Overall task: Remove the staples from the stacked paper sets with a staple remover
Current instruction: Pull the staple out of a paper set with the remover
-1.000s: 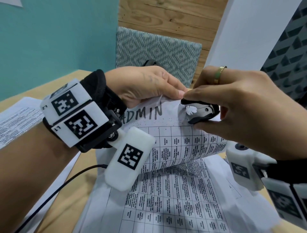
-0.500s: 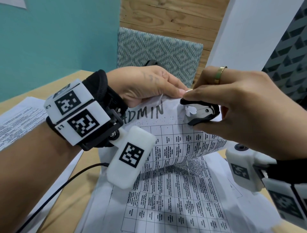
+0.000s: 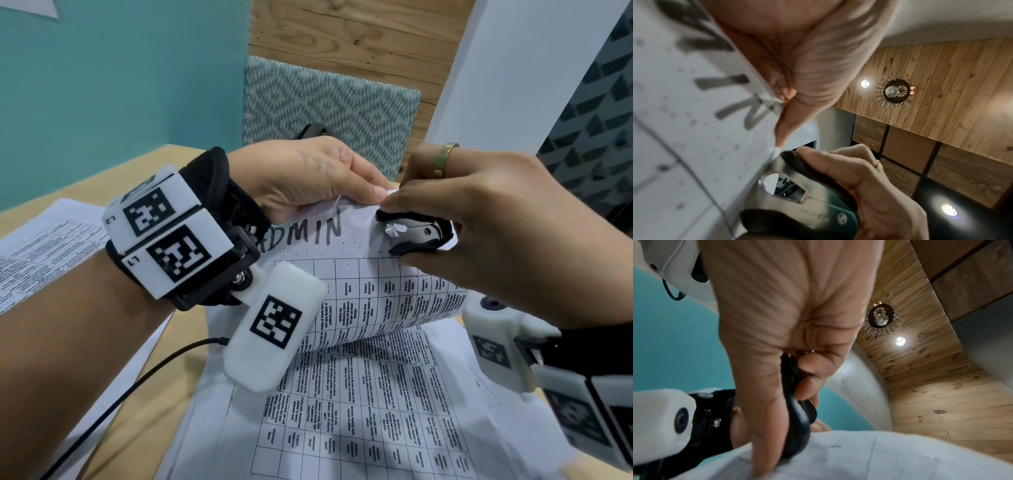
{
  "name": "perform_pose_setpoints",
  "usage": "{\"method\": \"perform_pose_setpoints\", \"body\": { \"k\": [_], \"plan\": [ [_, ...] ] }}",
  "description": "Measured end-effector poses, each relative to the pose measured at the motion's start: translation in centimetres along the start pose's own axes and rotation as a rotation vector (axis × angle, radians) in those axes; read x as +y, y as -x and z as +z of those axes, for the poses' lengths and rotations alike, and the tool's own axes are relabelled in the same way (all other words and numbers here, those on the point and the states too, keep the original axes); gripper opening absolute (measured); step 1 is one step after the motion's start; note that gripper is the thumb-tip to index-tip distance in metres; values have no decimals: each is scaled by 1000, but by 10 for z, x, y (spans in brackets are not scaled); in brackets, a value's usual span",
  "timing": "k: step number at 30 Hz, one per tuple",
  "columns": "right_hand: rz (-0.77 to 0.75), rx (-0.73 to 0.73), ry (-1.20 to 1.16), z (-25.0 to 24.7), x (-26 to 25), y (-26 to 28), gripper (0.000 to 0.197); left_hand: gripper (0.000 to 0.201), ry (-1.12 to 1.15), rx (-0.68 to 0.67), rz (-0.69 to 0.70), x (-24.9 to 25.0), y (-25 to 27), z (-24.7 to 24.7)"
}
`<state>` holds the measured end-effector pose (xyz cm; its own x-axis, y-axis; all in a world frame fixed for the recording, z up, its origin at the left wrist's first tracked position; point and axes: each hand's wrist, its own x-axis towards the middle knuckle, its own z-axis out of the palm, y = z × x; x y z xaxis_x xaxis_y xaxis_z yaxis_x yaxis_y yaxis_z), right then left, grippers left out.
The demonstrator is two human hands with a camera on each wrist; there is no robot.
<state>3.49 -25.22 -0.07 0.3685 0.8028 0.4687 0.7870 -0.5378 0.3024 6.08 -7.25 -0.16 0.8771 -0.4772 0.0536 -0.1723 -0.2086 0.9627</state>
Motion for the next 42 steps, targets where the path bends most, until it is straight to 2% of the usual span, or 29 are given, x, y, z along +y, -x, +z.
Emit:
{"method": "perform_pose_setpoints", "body": {
  "k": [2, 5, 7, 11, 16, 21, 32, 42],
  "plan": [
    [-17, 4, 30, 2, 0, 0, 25, 21, -4, 14, 2, -1, -1, -1],
    [-24, 17, 56, 1, 0, 0, 23, 5, -2, 24, -8, 0, -1, -2],
    [-24, 28, 60, 0, 0, -1, 23, 17, -3, 29, -23, -2, -2, -5],
    [-37, 22, 94, 2, 0, -1, 23, 16, -3, 11, -59, -3, -3, -6],
    [-36, 35, 124, 2, 0, 0, 18, 27, -15, 34, -85, -4, -3, -6],
    [-23, 43, 140, 3, 2, 1, 16, 50, 9, 32, -88, -5, -4, -6],
    [-3, 55, 98, 0, 3, 0, 15, 27, 16, -39, -34, -3, -1, -11],
    [12, 47, 0, -3, 4, 0, 17, 36, -69, -31, 51, -3, 3, -5]
  ]
}}
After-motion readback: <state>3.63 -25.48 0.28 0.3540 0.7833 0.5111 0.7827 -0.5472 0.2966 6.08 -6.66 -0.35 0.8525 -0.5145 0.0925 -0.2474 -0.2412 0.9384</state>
